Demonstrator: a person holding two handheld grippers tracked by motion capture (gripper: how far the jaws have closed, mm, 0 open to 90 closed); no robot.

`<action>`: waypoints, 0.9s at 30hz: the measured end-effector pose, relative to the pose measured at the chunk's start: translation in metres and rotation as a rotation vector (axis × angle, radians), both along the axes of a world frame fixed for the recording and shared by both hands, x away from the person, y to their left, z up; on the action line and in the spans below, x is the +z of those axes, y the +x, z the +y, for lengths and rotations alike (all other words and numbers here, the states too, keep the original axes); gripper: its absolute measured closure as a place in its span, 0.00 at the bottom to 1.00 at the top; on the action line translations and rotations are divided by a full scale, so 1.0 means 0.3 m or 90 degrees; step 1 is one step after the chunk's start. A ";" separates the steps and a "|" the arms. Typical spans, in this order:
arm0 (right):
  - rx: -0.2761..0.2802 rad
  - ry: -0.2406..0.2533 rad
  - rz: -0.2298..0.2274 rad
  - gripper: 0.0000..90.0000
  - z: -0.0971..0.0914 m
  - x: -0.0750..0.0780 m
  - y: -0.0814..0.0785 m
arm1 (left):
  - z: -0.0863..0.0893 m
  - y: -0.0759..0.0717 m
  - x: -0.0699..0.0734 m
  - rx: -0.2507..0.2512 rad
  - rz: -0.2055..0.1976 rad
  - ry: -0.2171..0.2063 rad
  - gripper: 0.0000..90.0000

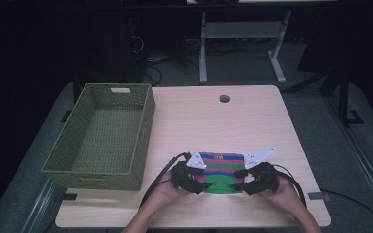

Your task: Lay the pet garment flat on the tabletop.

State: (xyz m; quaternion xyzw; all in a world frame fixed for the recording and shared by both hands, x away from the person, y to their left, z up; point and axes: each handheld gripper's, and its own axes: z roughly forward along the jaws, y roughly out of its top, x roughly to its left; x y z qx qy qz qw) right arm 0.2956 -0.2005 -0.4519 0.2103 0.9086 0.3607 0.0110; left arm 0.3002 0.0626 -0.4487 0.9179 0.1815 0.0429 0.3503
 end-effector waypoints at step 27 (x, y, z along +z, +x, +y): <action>-0.024 -0.023 -0.019 0.77 0.012 -0.019 -0.023 | -0.001 -0.007 -0.019 0.008 -0.002 0.008 0.69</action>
